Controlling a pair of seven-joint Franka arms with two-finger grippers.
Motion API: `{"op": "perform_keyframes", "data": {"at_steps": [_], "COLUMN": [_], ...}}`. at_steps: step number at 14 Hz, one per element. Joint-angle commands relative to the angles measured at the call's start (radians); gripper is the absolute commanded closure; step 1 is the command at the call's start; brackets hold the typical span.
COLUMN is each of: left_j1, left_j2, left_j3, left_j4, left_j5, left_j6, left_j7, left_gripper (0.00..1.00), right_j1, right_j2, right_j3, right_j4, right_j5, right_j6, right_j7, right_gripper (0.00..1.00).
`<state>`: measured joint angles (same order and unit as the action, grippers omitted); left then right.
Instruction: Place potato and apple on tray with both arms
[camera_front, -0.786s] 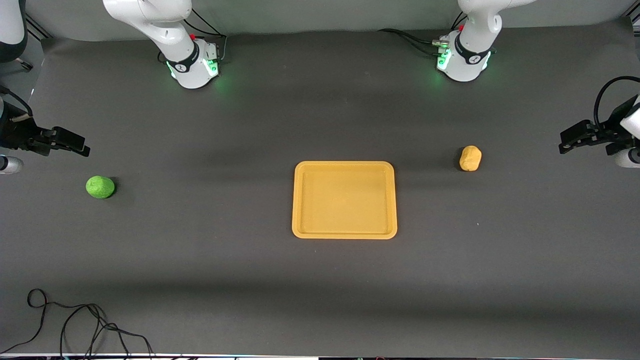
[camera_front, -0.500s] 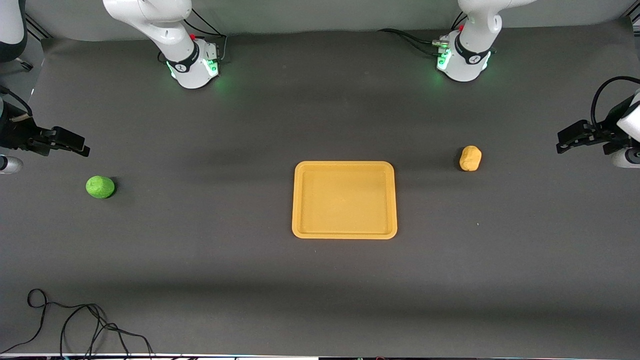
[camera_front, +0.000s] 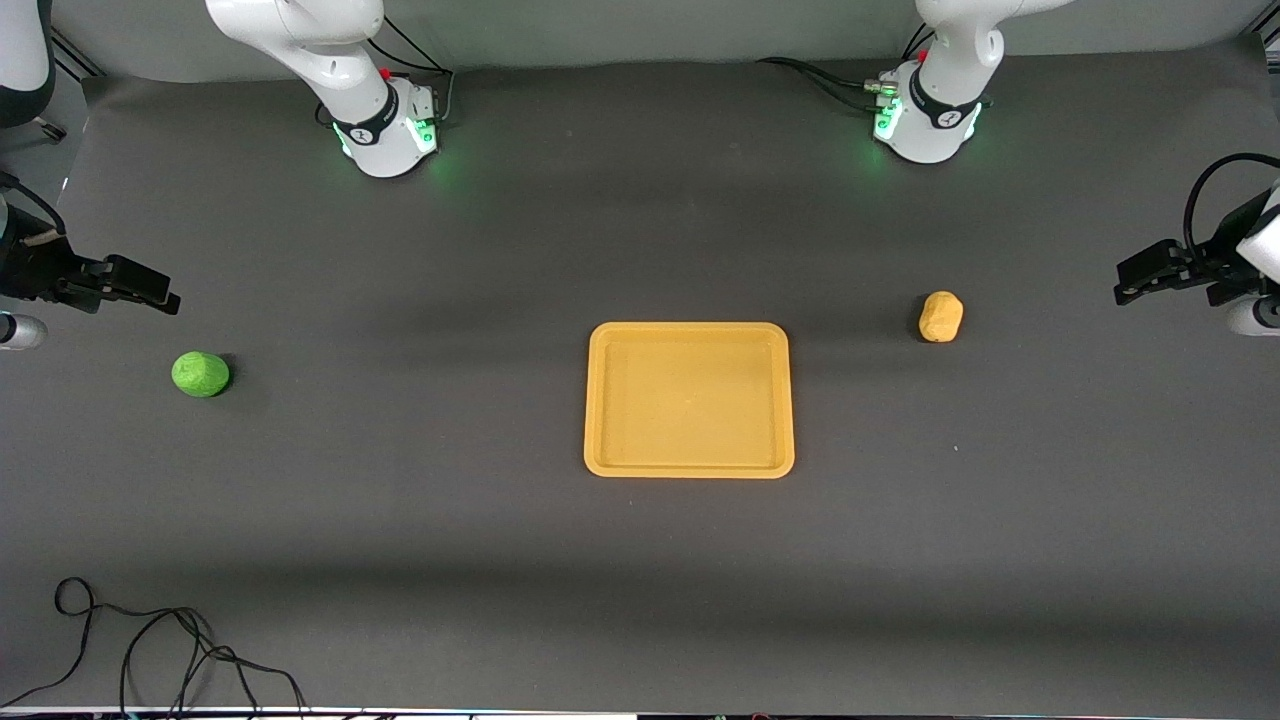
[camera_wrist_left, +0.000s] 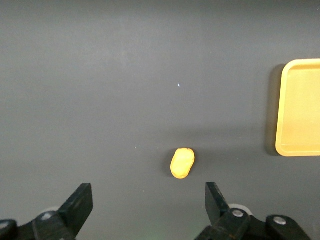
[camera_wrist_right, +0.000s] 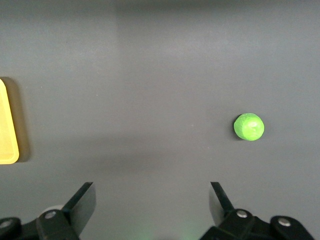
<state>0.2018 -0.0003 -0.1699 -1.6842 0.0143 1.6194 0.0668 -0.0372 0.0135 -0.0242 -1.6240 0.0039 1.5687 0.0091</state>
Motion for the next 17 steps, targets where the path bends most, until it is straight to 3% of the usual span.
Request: {"op": "perform_keyframes", "data": {"at_steps": [1, 7, 9, 10, 12, 17], "left_j1": [-0.013, -0.061, -0.061, -0.062, -0.082, -0.118], "left_j2": [-0.009, -0.006, 0.016, 0.046, 0.120, 0.244], "left_j3": [0.000, -0.003, -0.002, -0.002, -0.002, -0.002], "left_j4": [-0.112, -0.451, -0.567, -0.589, -0.598, -0.716], "left_j5": [0.001, -0.002, -0.011, -0.011, -0.011, -0.010], "left_j6": [0.028, 0.322, 0.399, 0.437, 0.494, 0.692], "left_j7": [-0.002, 0.007, 0.132, 0.202, 0.231, 0.235], "left_gripper": [0.01, 0.02, 0.02, 0.08, 0.08, 0.03], "right_j1": [0.010, 0.010, 0.010, 0.010, 0.011, 0.004], "right_j2": [0.011, 0.019, 0.019, 0.019, 0.014, -0.021], "right_j3": [-0.008, -0.008, -0.008, -0.008, -0.008, -0.038], "right_j4": [0.024, 0.024, 0.021, 0.018, 0.013, -0.059], "right_j5": [-0.001, -0.001, -0.001, -0.001, -0.001, -0.002], "right_j6": [-0.016, -0.013, -0.010, -0.010, -0.004, 0.053], "right_j7": [0.026, 0.020, 0.019, 0.018, 0.020, -0.004], "right_gripper": [0.00, 0.00, 0.00, 0.00, 0.00, 0.00]}}
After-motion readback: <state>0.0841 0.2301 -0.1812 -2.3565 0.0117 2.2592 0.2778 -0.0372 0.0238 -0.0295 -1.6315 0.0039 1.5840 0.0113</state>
